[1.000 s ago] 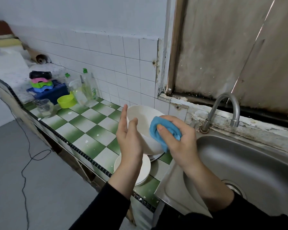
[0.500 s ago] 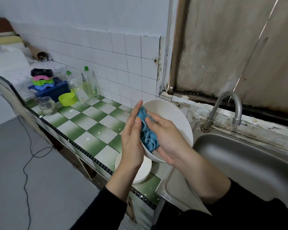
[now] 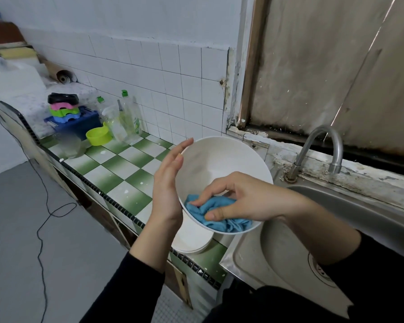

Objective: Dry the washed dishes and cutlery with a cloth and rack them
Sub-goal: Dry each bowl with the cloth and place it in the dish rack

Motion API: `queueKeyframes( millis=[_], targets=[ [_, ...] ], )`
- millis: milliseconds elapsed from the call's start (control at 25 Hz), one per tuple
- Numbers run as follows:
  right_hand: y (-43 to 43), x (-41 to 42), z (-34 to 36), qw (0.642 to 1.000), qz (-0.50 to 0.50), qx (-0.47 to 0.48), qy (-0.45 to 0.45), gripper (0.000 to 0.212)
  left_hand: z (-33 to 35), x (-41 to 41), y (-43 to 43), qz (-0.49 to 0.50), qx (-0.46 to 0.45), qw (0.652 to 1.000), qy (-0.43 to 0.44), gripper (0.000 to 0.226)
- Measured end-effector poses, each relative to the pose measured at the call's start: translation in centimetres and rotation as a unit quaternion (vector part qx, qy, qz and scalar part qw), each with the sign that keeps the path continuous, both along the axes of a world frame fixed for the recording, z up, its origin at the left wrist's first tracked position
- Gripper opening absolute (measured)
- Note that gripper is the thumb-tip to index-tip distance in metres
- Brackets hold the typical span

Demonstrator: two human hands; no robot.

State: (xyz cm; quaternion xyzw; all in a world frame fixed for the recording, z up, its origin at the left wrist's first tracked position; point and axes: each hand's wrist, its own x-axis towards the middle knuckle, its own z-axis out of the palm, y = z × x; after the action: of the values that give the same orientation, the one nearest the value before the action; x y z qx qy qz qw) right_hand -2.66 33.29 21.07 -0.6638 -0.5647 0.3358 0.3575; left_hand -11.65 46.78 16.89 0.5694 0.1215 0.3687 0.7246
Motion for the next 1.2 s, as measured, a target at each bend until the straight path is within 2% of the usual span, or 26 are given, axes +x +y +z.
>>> queueKeyframes(
  millis=[80, 160, 240, 320, 360, 440, 520, 600, 680, 760, 800, 920, 1000, 1120, 1200],
  targets=[
    [0.7, -0.4, -0.6, 0.997, -0.060, 0.041, 0.035, 0.028, -0.1, 0.2, 0.0, 0.001, -0.007, 1.000, 0.006, 0.030],
    [2.0, -1.1, -1.8, 0.976, -0.151, 0.123, 0.094, 0.026, 0.1, 0.3, -0.2, -0.016, -0.025, 1.000, -0.001, 0.030],
    [2.6, -1.1, -2.1, 0.978, -0.139, 0.130, 0.086, 0.026, 0.1, 0.3, -0.1, -0.013, -0.045, 0.999, 0.002, 0.030],
    [1.8, 0.1, -0.9, 0.999, -0.022, 0.035, 0.001, 0.023, 0.2, 0.3, 0.7, 0.000, -0.086, 0.996, 0.028, 0.031],
    [1.3, 0.8, -0.1, 0.997, 0.039, -0.023, -0.059, 0.021, 0.4, 0.3, 1.0, -0.003, -0.108, 0.993, 0.048, 0.031],
    [0.5, 2.6, 0.7, 0.968, 0.129, -0.080, -0.202, 0.023, 0.5, 0.3, 1.5, -0.012, -0.127, 0.988, 0.087, 0.030],
    [0.4, 4.2, 0.7, 0.910, 0.192, -0.118, -0.349, 0.027, 0.4, 0.3, 1.7, -0.037, -0.111, 0.986, 0.115, 0.030],
    [0.7, 5.3, 0.7, 0.843, 0.216, -0.103, -0.481, 0.032, 0.7, 0.4, 1.6, -0.093, -0.119, 0.979, 0.136, 0.032],
    [1.1, 6.2, 0.7, 0.808, 0.193, 0.032, -0.556, 0.031, 1.2, 0.4, 1.7, -0.155, -0.152, 0.964, 0.154, 0.033],
    [1.2, 6.4, 1.0, 0.827, 0.169, 0.093, -0.528, 0.029, 1.7, 0.3, 2.1, -0.175, -0.171, 0.956, 0.165, 0.034],
    [1.2, 6.3, 1.1, 0.848, 0.164, 0.083, -0.497, 0.029, 1.8, 0.3, 2.6, -0.170, -0.171, 0.956, 0.167, 0.035],
    [1.2, 6.1, 1.9, 0.887, 0.170, -0.047, -0.427, 0.029, 1.6, 0.3, 3.3, -0.122, -0.145, 0.968, 0.165, 0.038],
    [1.5, 6.0, 2.3, 0.896, 0.157, -0.062, -0.411, 0.030, 1.4, 0.4, 3.1, -0.124, -0.150, 0.966, 0.171, 0.034],
    [2.0, 6.1, 1.8, 0.906, 0.110, -0.028, -0.408, 0.030, 1.6, 0.5, 2.7, -0.124, -0.167, 0.963, 0.173, 0.030],
    [1.9, 6.1, 2.2, 0.909, 0.112, -0.086, -0.392, 0.028, 1.5, 0.4, 3.0, -0.086, -0.161, 0.968, 0.171, 0.032]
  ],
)
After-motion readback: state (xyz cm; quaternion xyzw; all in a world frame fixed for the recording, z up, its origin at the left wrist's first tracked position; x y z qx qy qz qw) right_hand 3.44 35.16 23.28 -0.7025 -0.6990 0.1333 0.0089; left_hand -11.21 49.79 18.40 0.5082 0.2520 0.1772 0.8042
